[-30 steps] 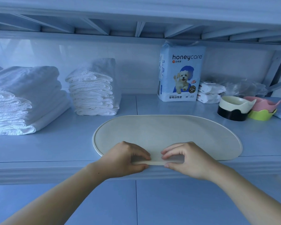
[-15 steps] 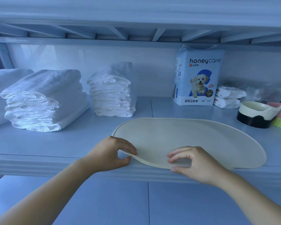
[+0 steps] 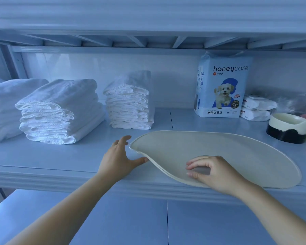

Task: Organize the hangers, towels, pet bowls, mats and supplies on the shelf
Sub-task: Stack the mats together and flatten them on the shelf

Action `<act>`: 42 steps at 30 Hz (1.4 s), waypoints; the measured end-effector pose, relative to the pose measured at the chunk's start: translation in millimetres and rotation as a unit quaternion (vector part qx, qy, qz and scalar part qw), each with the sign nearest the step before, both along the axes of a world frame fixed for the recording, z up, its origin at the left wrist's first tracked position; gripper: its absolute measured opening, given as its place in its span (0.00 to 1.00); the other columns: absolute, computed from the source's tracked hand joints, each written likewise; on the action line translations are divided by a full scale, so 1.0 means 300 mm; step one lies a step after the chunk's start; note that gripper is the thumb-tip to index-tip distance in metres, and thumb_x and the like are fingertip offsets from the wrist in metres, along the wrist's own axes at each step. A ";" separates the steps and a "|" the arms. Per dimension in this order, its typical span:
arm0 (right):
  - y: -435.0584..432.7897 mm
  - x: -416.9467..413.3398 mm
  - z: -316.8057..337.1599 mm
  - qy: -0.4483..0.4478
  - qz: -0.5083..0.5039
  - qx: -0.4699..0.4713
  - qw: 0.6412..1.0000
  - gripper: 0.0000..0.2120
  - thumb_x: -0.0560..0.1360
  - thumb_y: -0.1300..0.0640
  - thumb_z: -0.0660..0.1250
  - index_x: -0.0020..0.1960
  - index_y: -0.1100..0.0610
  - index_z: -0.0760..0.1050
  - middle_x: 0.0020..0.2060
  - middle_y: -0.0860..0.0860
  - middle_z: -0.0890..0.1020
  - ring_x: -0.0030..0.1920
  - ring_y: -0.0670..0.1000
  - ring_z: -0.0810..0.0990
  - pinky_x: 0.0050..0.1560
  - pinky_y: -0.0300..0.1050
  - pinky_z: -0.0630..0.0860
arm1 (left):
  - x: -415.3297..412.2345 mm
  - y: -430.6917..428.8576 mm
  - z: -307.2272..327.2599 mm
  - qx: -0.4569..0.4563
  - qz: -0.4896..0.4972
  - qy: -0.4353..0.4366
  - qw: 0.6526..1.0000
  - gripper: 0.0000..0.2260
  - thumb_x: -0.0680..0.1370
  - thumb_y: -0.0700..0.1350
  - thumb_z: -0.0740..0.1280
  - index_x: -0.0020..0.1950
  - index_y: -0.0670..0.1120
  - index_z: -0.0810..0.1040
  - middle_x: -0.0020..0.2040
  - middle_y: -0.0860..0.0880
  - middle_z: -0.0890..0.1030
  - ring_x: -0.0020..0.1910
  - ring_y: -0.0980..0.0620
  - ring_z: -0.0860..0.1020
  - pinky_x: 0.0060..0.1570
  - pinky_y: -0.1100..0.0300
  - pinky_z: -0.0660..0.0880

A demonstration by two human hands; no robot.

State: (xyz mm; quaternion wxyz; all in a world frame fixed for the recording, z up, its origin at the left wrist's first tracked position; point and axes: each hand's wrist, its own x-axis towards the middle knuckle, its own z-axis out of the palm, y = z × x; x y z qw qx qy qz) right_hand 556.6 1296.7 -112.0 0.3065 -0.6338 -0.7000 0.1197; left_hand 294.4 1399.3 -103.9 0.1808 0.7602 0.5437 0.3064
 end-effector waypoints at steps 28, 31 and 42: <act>-0.126 0.434 0.024 0.010 -0.051 0.002 0.999 0.07 0.73 0.54 0.70 0.50 0.47 0.81 0.47 0.36 0.80 0.52 0.28 0.73 0.48 0.21 0.65 | 0.569 -0.101 0.203 -0.167 -0.128 -0.324 0.922 0.27 0.73 0.37 0.68 0.71 0.47 0.65 0.47 0.47 0.83 0.42 0.49 0.82 0.43 0.59 0.79; -0.200 0.561 0.030 0.019 -0.097 0.007 0.995 0.09 0.72 0.55 0.70 0.46 0.41 0.80 0.47 0.36 0.82 0.51 0.32 0.76 0.49 0.25 0.68 | 0.782 -0.154 0.162 -0.160 -0.167 -0.240 0.943 0.27 0.73 0.39 0.68 0.70 0.47 0.65 0.43 0.49 0.83 0.34 0.52 0.77 0.42 0.59 0.77; -0.283 0.747 -0.014 0.034 -0.154 0.001 0.987 0.10 0.72 0.55 0.70 0.45 0.39 0.79 0.44 0.37 0.82 0.47 0.36 0.78 0.49 0.34 0.73 | 0.957 -0.285 0.058 -0.076 -0.224 -0.069 0.969 0.19 0.76 0.46 0.65 0.67 0.51 0.69 0.51 0.56 0.83 0.49 0.59 0.79 0.51 0.66 0.72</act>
